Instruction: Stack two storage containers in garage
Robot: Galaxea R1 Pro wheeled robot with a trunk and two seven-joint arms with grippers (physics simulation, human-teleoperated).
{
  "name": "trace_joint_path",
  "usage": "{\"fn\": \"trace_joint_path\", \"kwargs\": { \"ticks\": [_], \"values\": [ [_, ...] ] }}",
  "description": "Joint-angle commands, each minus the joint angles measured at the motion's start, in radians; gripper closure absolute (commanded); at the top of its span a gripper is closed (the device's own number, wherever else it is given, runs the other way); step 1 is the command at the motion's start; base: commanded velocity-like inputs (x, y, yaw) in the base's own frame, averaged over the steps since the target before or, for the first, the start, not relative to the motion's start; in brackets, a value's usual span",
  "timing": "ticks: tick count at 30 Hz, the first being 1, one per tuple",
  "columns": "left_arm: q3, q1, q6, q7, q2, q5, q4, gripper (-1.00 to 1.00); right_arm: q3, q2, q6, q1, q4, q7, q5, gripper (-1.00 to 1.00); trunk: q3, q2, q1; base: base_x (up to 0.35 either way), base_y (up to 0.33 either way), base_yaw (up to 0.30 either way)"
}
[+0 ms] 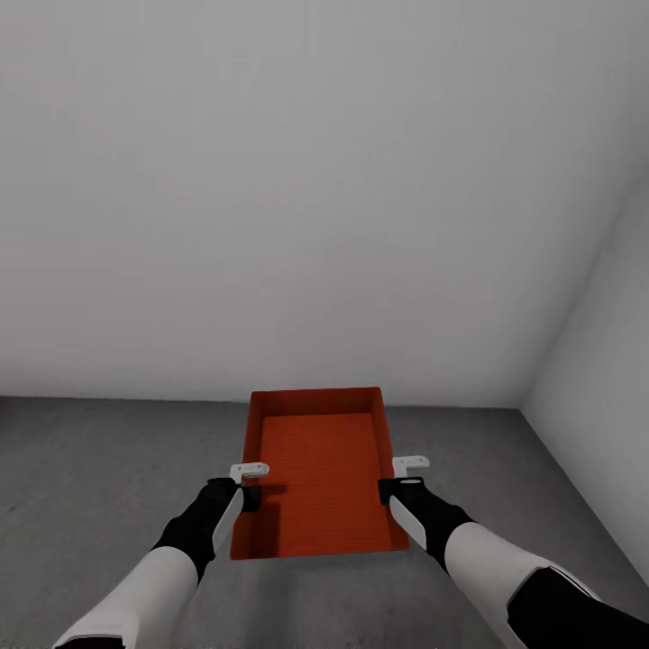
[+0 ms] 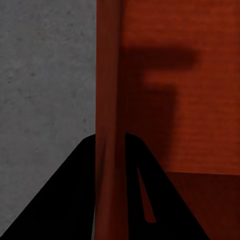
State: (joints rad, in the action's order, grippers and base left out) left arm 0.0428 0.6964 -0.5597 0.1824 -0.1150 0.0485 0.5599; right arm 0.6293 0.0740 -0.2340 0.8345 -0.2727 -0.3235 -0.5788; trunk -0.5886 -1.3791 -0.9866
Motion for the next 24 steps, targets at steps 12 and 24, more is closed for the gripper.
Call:
{"fn": "trace_joint_path", "kwargs": {
  "ticks": [12,24],
  "values": [
    [0.006,0.000,-0.005,0.008,0.000,0.014,0.000,1.00,-0.017,-0.014,-0.005,0.002,-0.003,-0.035,0.033,1.00,-0.058,-0.085,-0.046,0.000,0.000,0.000],
    [0.006,0.000,-0.005,0.008,0.000,0.014,0.000,1.00,-0.017,-0.014,-0.005,0.002,-0.003,-0.035,0.033,1.00,-0.115,-0.169,-0.092,0.000,0.000,0.000]
  ]
}}
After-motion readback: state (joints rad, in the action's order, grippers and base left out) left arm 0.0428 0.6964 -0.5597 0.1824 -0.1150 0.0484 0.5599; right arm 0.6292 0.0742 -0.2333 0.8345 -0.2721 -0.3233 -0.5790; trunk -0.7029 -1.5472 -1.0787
